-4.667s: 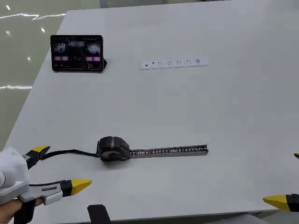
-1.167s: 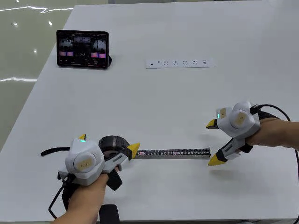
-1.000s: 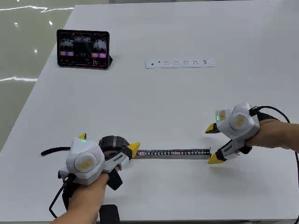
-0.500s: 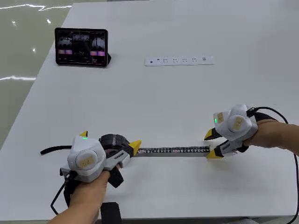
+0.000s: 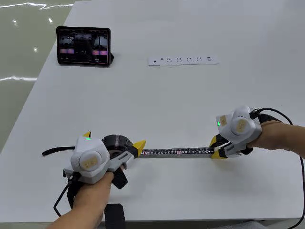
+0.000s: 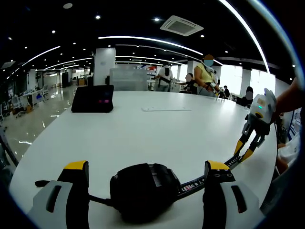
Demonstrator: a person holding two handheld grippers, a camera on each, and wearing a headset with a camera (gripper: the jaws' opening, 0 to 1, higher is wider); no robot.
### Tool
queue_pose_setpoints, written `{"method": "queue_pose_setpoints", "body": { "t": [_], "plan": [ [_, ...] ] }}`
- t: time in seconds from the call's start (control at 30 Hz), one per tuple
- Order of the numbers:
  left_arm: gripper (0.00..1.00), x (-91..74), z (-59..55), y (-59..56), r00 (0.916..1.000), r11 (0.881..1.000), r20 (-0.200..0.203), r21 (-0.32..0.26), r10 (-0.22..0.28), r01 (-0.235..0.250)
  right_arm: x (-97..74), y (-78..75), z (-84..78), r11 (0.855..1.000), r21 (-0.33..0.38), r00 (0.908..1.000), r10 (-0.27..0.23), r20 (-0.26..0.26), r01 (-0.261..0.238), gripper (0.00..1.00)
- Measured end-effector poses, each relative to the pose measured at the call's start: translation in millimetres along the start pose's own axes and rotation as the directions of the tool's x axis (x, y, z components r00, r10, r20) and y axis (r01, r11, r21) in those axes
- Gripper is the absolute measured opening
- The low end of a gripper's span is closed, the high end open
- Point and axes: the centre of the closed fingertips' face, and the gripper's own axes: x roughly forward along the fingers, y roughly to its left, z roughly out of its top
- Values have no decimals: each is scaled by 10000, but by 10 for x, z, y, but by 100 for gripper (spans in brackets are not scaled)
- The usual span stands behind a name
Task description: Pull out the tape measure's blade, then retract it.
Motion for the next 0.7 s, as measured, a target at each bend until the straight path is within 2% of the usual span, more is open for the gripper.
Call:
{"method": "queue_pose_setpoints", "body": {
  "t": [0.13,0.17,0.23,0.37,0.6,0.7],
  "plan": [
    [99,-3,-10,-3,10000,10000,-25,8,26,-26,-4,8,-1,10000,28,10000,2,58,-3,12],
    [99,-5,-16,-1,10000,10000,-38,25,50,-49,-3,5,1,9995,300,9999,27,132,-31,12],
    [98,-6,-26,4,10000,10000,-60,34,74,-74,-3,4,1,9991,414,9999,39,142,-45,11],
    [93,1,-91,20,9997,9998,-190,113,150,-148,9,20,13,10000,-43,9997,4,-233,-5,11],
    [81,11,-205,35,9982,9993,-519,263,286,-272,17,0,6,9994,304,9987,201,-460,-187,10],
    [77,23,-231,53,9972,9991,-632,217,390,-377,27,5,10,9995,230,9973,245,-695,-230,10]
  ]
}}
